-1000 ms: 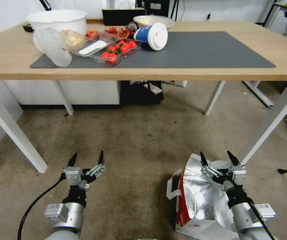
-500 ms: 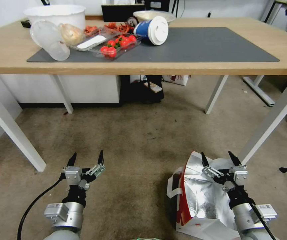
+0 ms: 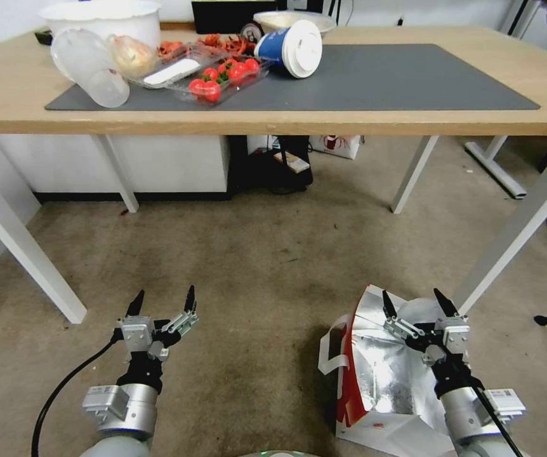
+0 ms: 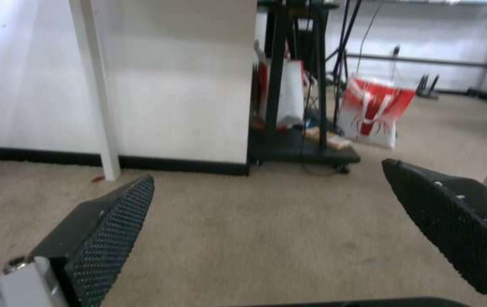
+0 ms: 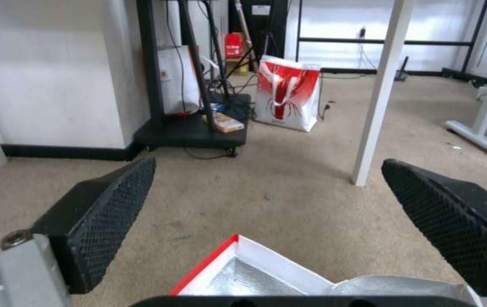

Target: Pick up the food delivery bag from the floor and place it on the table.

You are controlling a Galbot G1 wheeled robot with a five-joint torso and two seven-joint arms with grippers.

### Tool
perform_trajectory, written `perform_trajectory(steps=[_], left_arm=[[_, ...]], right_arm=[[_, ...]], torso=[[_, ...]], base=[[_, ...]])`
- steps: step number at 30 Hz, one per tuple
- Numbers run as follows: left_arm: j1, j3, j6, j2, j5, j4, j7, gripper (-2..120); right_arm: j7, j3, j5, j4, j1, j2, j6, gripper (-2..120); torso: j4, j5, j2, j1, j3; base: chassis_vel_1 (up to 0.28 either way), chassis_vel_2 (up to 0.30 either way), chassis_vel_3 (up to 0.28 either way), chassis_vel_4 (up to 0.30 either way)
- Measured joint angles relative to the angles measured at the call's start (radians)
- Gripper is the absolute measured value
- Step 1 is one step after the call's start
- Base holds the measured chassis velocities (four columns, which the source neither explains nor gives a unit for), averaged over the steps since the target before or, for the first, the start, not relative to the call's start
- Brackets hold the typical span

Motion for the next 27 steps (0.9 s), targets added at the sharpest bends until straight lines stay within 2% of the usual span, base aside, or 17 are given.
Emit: perform_trajectory(steps=[6, 10, 13, 14, 17, 23, 27], left_arm=[[-0.01, -0.002, -0.048, -0.002, -0.012, 0.019, 0.023, 100], [-0.008, 0.001, -0.066, -0.005, 0.01, 0.027, 0.04, 100], [-0.005, 0.007, -0.078, -0.003, 0.026, 0.031, 0.048, 100], [-0.005, 0.007, -0.078, -0.003, 0.026, 0.031, 0.048, 100], [-0.011, 0.01, -0.078, -0.001, 0.028, 0.026, 0.048, 100], [-0.017, 0.009, -0.075, 0.001, 0.024, 0.018, 0.044, 100], [-0.018, 0.007, -0.073, 0.004, 0.018, 0.017, 0.033, 100]], right_arm=[[0.01, 0.024, -0.026, 0.023, -0.012, -0.015, -0.011, 100], [0.044, 0.076, -0.033, 0.046, -0.024, -0.063, -0.053, 100], [0.062, 0.13, 0.015, 0.068, -0.047, -0.155, -0.125, 100], [0.062, 0.13, 0.015, 0.068, -0.047, -0.155, -0.125, 100], [0.068, 0.184, 0.01, 0.082, -0.097, -0.235, -0.198, 100], [0.131, 0.204, 0.019, 0.115, -0.142, -0.265, -0.259, 100], [0.204, 0.197, 0.007, 0.163, -0.2, -0.26, -0.354, 100]], torso=[[-0.0001, -0.0001, 0.002, 0.001, 0.0], [-0.0002, 0.0002, 0.003, 0.001, 0.0], [0.0, 0.0002, 0.004, 0.001, 0.0], [0.0, 0.0002, 0.004, 0.001, 0.0], [0.0, 0.0002, 0.005, 0.001, 0.0], [0.0, -0.0001, 0.006, 0.001, 0.0], [-0.0002, -0.0002, 0.006, 0.001, 0.0]], base=[[0.0, 0.0, 0.0, 0.0], [0.0, 0.0, 0.0, 0.0], [0.0, 0.0, 0.0, 0.0], [0.0, 0.0, 0.0, 0.0], [0.0, 0.0, 0.0, 0.0], [0.0, 0.0, 0.0, 0.0], [0.0, 0.0, 0.0, 0.0]])
